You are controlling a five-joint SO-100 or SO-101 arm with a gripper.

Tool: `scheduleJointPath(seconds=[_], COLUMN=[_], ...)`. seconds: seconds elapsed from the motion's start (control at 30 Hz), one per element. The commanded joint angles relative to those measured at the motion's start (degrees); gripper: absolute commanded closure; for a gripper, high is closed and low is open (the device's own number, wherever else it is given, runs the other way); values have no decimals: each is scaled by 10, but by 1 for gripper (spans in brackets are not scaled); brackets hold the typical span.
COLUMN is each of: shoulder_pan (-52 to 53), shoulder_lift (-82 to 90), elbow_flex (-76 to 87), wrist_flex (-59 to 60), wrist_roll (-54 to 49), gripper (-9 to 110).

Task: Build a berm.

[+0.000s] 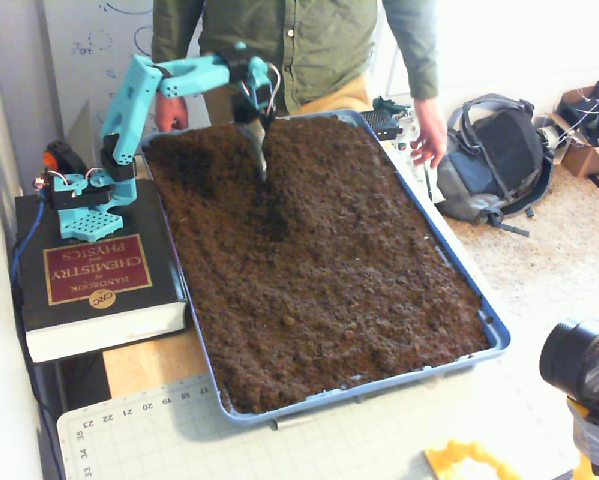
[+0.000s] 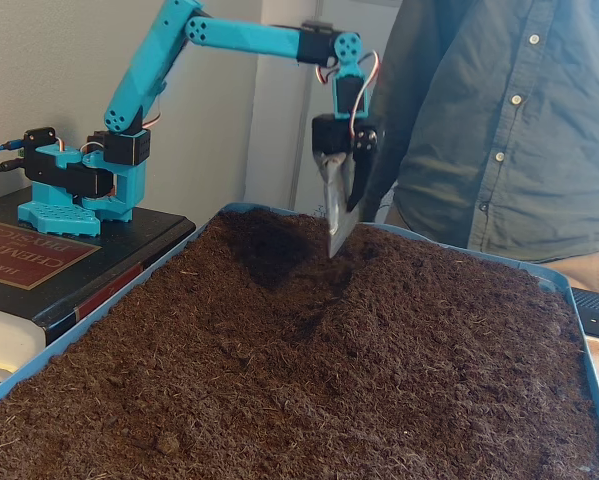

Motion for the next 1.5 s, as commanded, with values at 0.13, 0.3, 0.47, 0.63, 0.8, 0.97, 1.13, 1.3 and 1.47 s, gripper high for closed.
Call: scheduleJointPath(seconds=[0.13,0.3,0.47,0.63,0.8,0.97,1.13,1.3,1.47], shoulder_pan=[58,75,76,57,17,-14,-33,-33,-30], shoulder_lift=[58,-35,-110,-149,-178,-247,-320,-391,-456], elbow_flex=[-80,-93,-96,-96,-115,-171,-240,-305,-328], wrist_flex=[-163,-339,-454,-499,-526,-572,-605,-607,-602], wrist_roll=[-9,-55,-78,-79,-80,-80,-81,-117,-142], gripper=[101,101,101,101,101,101,101,101,101])
